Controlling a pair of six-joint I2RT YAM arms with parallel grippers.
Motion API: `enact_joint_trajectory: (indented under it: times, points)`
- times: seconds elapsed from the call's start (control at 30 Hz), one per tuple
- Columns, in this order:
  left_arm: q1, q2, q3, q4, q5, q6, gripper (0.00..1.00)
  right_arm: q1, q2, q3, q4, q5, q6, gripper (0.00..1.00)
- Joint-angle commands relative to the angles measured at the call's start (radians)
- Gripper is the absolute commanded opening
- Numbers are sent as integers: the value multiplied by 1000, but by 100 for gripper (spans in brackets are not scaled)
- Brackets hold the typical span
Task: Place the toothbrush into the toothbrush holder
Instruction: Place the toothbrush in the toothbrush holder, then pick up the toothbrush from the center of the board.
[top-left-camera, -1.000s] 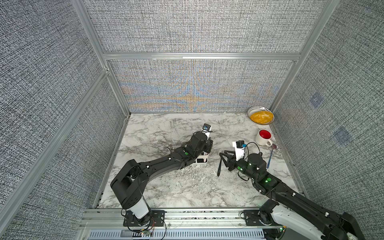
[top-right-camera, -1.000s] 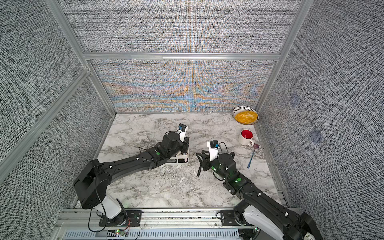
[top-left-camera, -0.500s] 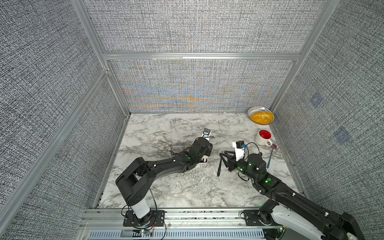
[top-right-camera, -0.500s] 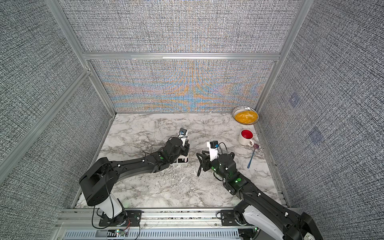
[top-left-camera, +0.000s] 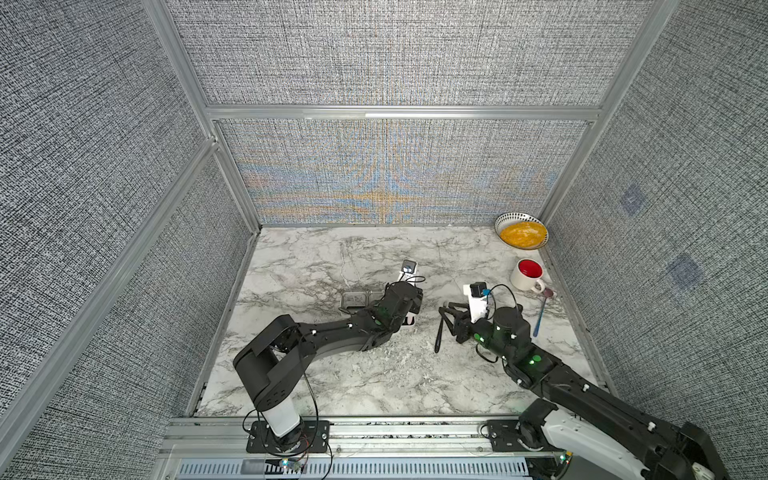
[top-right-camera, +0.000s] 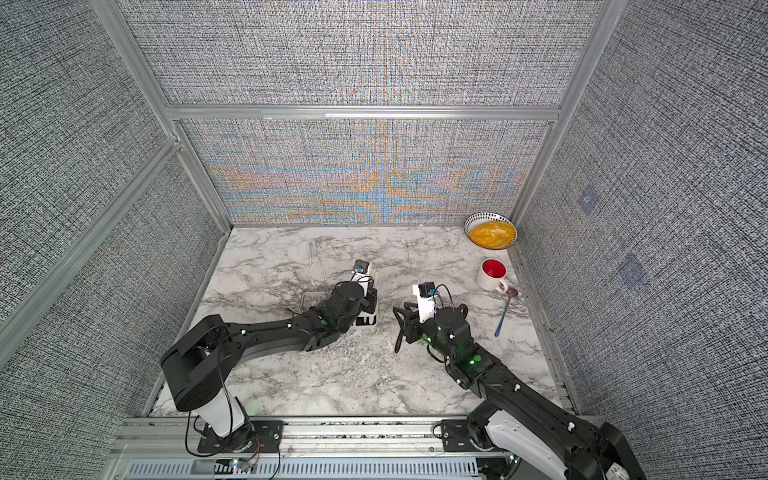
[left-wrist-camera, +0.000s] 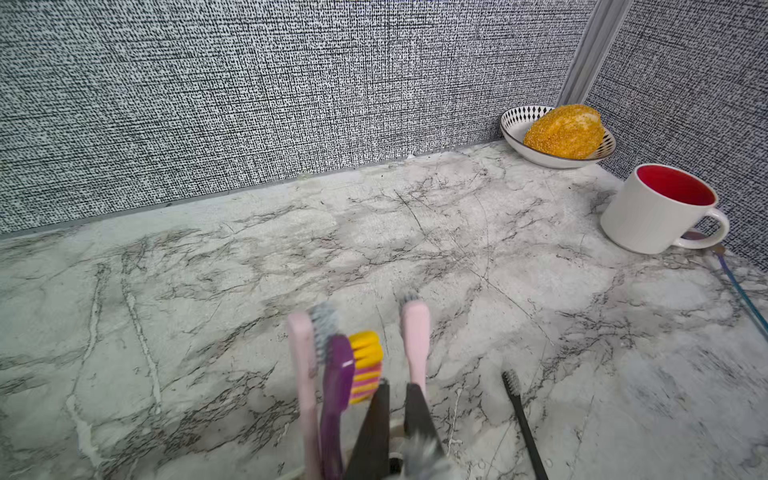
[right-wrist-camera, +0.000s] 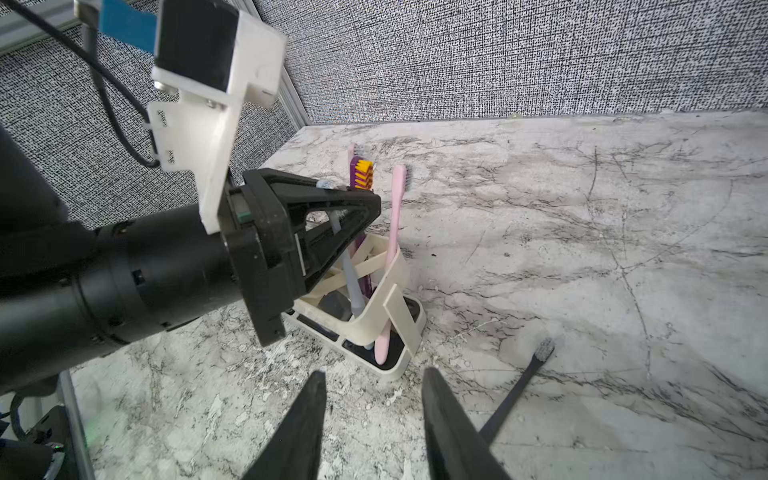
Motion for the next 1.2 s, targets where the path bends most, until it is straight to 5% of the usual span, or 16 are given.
enact_joint_trajectory:
  times: [0.0, 0.4, 0.67, 1.17]
  points:
    - [0, -3, 1, 2, -29, -15, 10, 0, 1, 15, -3, 5, -7, 41]
    - [-2, -63, 20, -74, -26, -11, 31, 0, -50, 25, -84, 35, -18, 42]
    - [-9, -82, 49, -132, -1, -3, 59, 0, -73, 38, -125, 54, -3, 42]
    - [-18, -291, -2, -234, -59, 42, 60, -2, 34, 100, -204, 71, 48, 45]
